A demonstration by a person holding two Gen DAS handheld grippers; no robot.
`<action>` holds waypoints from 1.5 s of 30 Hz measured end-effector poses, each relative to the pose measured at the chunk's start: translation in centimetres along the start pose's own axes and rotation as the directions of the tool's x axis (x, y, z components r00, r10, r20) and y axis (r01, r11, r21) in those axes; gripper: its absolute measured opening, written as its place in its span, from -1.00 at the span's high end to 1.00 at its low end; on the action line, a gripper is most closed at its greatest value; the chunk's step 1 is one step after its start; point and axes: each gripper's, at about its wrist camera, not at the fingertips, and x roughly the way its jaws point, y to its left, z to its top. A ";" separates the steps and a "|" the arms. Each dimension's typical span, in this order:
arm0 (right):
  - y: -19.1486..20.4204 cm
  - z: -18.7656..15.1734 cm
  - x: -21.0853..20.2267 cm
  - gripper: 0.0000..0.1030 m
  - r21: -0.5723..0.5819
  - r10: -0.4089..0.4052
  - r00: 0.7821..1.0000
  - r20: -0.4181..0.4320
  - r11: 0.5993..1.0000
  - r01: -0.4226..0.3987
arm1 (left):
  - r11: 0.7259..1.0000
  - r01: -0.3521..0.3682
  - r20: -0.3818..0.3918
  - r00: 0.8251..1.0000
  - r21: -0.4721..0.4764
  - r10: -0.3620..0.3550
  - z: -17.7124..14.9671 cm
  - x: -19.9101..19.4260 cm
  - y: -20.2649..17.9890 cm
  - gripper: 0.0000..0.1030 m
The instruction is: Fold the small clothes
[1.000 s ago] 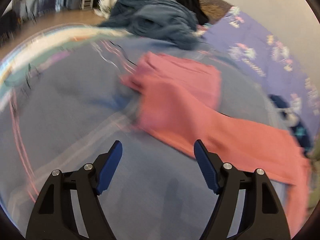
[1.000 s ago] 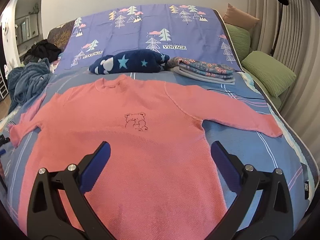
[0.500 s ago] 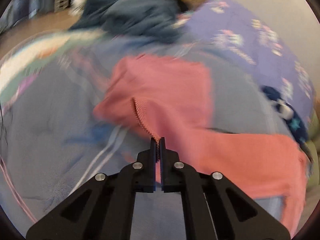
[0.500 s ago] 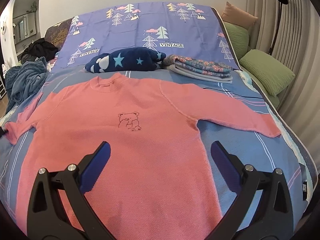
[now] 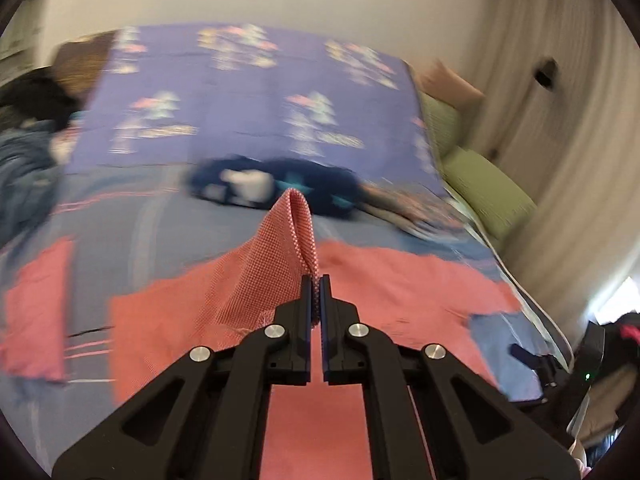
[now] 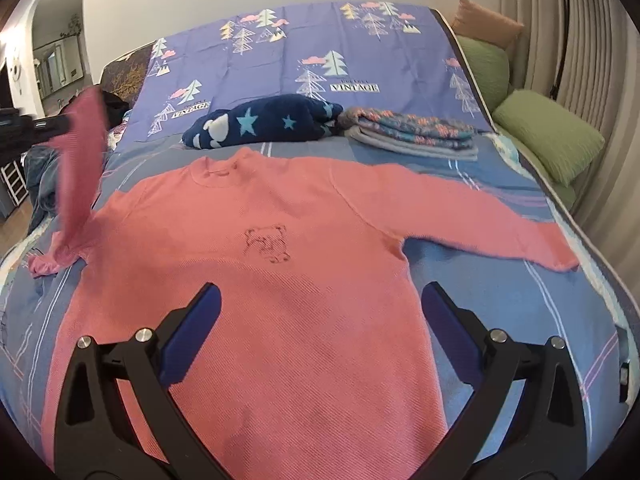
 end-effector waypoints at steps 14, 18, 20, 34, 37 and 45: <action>-0.3 4.0 5.7 0.17 0.114 0.406 0.884 -0.232 0.914 -0.390 | 0.951 -0.287 -0.051 0.958 -0.115 0.283 -6.5 3.0 5.7 -0.11; 3.2 5.7 8.7 -0.11 0.116 0.452 0.841 -0.296 0.891 -0.438 | 0.935 -0.316 -0.015 0.948 -0.162 0.318 -7.3 0.9 9.5 -0.41; 5.0 6.6 10.4 -0.15 0.106 0.466 0.823 -0.325 0.883 -0.458 | 0.920 -0.358 0.005 0.932 -0.159 0.363 -7.6 -0.2 11.3 -0.50; 9.6 9.8 14.2 0.92 0.062 0.478 0.827 -0.296 0.874 -0.483 | 0.946 -0.322 -0.089 0.943 -0.020 0.319 -10.0 1.0 13.5 -0.63; 8.7 12.5 10.7 0.92 0.045 0.506 0.844 -0.180 0.861 -0.507 | 0.946 -0.323 -0.089 0.943 0.003 0.322 -10.2 1.7 12.7 -0.67; 4.5 16.1 6.5 0.92 0.039 0.414 0.909 -0.043 0.910 -0.413 | 0.893 -0.449 -0.158 0.880 0.032 0.448 -10.7 4.0 13.2 -0.80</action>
